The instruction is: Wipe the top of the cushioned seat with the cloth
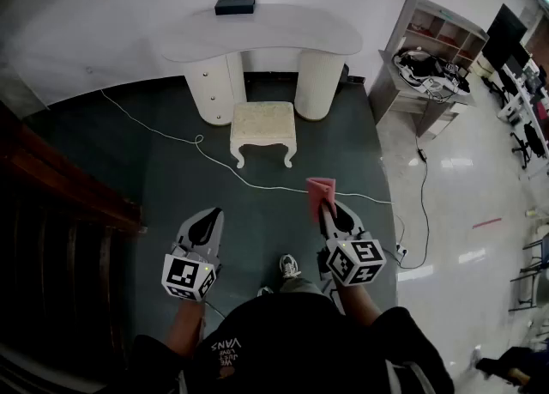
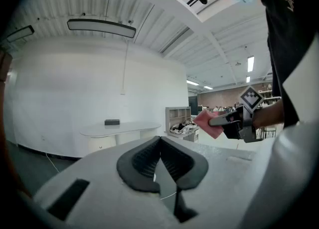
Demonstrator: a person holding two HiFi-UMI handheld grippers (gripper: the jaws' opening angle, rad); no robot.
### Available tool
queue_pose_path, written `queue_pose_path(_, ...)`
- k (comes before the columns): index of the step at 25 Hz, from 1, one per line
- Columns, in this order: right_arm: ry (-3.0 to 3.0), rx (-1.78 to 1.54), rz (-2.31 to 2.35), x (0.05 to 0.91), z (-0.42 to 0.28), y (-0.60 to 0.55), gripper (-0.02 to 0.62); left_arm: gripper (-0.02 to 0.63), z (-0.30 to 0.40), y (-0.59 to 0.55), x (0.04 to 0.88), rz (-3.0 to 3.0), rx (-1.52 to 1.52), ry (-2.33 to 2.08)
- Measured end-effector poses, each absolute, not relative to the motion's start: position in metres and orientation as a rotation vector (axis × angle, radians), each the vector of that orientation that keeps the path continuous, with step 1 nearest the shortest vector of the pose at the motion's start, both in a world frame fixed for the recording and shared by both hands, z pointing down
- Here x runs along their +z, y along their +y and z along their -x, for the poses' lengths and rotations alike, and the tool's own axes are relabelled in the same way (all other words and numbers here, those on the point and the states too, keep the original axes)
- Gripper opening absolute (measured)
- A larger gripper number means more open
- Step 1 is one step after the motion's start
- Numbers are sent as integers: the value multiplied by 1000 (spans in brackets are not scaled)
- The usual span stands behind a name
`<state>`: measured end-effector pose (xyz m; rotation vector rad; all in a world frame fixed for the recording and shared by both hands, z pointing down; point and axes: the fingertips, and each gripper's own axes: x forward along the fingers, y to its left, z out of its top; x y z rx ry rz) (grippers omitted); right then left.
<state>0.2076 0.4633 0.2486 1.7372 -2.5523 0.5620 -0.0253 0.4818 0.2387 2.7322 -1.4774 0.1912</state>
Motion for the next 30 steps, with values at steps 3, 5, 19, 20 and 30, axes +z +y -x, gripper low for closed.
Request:
queue_pose_path(3, -2554, 557, -1735, 251, -210, 459, 21, 17, 22, 477, 240, -2732, 189, -1481)
queue_pose_path(5, -2568, 570, -1724, 252, -211, 453, 21, 17, 21, 472, 241, -2730, 184, -1485)
queue_pose_path(19, -2635, 634, -1617, 266, -234, 383, 25, 17, -8, 416, 250, -2673, 198, -1555)
queue_pose_path(20, -2641, 632, -1606, 267, -236, 377, 25, 17, -11, 412, 251, -2667, 198, -1564)
queue_pose_path(30, -2645, 646, -1530, 274, -242, 328, 25, 17, -15, 385, 263, -2584, 201, -1609)
